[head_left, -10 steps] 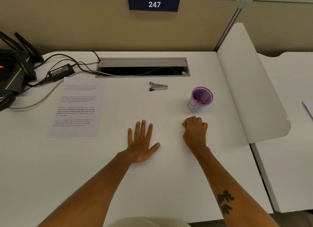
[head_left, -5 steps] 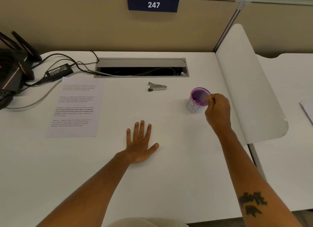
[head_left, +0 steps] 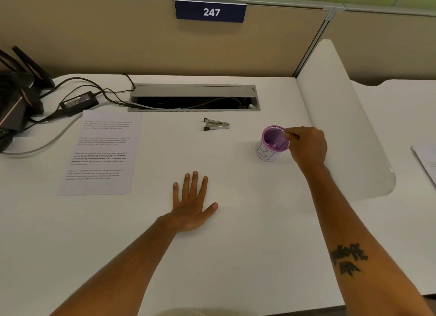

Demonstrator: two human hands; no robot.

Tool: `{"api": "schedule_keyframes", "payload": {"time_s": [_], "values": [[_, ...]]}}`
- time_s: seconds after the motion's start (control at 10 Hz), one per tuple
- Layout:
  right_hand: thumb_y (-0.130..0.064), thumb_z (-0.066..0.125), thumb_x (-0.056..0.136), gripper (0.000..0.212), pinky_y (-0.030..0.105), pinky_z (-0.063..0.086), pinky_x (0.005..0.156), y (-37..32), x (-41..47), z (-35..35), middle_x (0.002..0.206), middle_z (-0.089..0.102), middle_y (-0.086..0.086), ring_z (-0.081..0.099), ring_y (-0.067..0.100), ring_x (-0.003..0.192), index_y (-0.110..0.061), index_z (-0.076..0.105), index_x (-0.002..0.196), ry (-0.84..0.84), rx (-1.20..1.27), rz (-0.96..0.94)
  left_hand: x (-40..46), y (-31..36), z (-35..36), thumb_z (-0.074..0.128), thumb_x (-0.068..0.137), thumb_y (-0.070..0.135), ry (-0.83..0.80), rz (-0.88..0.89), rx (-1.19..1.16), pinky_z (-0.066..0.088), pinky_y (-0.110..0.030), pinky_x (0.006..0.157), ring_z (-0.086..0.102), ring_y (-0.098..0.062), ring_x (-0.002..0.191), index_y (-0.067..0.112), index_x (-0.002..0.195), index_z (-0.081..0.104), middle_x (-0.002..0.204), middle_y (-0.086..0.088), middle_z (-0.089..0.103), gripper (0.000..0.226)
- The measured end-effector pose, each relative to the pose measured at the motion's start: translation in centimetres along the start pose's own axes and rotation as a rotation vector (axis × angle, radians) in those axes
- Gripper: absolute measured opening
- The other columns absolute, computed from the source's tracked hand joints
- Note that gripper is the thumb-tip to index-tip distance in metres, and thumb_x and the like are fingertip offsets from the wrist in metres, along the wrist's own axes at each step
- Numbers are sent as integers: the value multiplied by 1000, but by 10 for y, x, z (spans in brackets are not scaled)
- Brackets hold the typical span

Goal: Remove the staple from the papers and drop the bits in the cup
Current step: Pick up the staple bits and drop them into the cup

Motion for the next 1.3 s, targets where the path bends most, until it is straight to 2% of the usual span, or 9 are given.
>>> {"api": "schedule_keyframes", "payload": {"time_s": [0.1, 0.3, 0.4, 0.6, 0.7, 0.8, 0.9, 1.1, 1.3], "values": [[-7, 72, 87, 15, 20, 47, 61, 1, 0, -1, 90, 80, 2, 70, 21, 75, -17, 82, 91, 20, 51, 33, 0, 0, 0, -14, 68, 87, -3, 4, -7, -26, -57, 121, -49, -24, 146, 29, 154, -37, 158, -2, -52, 106], [-4, 73, 83, 16, 26, 54, 64, 4, 1, -1, 87, 80, 1, 71, 19, 73, -17, 82, 89, 23, 114, 48, 1, -1, 0, -14, 69, 87, -6, 4, -3, -27, -56, 120, -49, -24, 145, 29, 154, -38, 158, -2, -53, 106], [-3, 77, 83, 12, 17, 50, 61, 4, 1, -2, 83, 78, 2, 68, 15, 70, -14, 80, 86, 40, 128, 13, 1, -1, 0, -13, 69, 87, -6, 4, -4, -27, -56, 120, -49, -24, 145, 29, 154, -38, 158, -2, -52, 106], [-9, 72, 89, 13, 27, 59, 74, 7, -4, 2, 97, 80, 5, 72, 19, 79, -12, 81, 99, 59, 158, -30, 2, -1, 1, -13, 70, 86, -4, 2, 2, -27, -56, 120, -48, -24, 146, 29, 154, -38, 158, -2, -52, 105], [-11, 72, 90, 11, 6, 48, 70, 1, -18, 1, 95, 79, 4, 67, 13, 76, -11, 80, 98, 122, 240, -12, 2, -2, 1, -8, 77, 85, -1, -2, 11, -26, -57, 120, -48, -24, 146, 29, 155, -37, 158, -2, -52, 100], [-12, 72, 90, 10, 21, 59, 74, -3, -44, 8, 90, 78, 3, 72, 19, 76, -16, 79, 96, 143, 437, 89, 2, -2, 3, 0, 87, 81, 2, -6, 20, -25, -57, 121, -47, -25, 147, 28, 155, -37, 159, -3, -51, 93], [-16, 74, 90, 7, 40, 64, 72, 0, -75, 28, 83, 75, 2, 73, 25, 73, -17, 78, 95, 99, 555, 220, 4, -2, 4, -13, 71, 86, 8, -8, 9, -25, -57, 121, -47, -24, 147, 29, 155, -37, 158, -2, -52, 104], [-6, 71, 92, 16, 29, 56, 79, 8, -140, 72, 101, 78, 7, 68, 15, 80, -9, 80, 105, 10, 323, 227, 5, -3, 5, -13, 70, 86, 18, -4, -3, -26, -57, 121, -48, -24, 147, 30, 155, -37, 157, -1, -53, 105], [-11, 69, 94, 39, 36, 52, 86, 3, -167, 99, 116, 62, 15, 58, 34, 110, -4, 68, 133, -123, 82, 165, 6, -4, 6, -18, 66, 88, 22, 1, 2, -26, -57, 121, -47, -25, 146, 30, 152, -40, 158, -2, -52, 106]]}}
Point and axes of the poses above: each hand's wrist, its own x-axis towards the middle knuckle, its own z-axis out of the palm, y = z × x, the point moved 2 cm from there along x, towards the middle knuckle
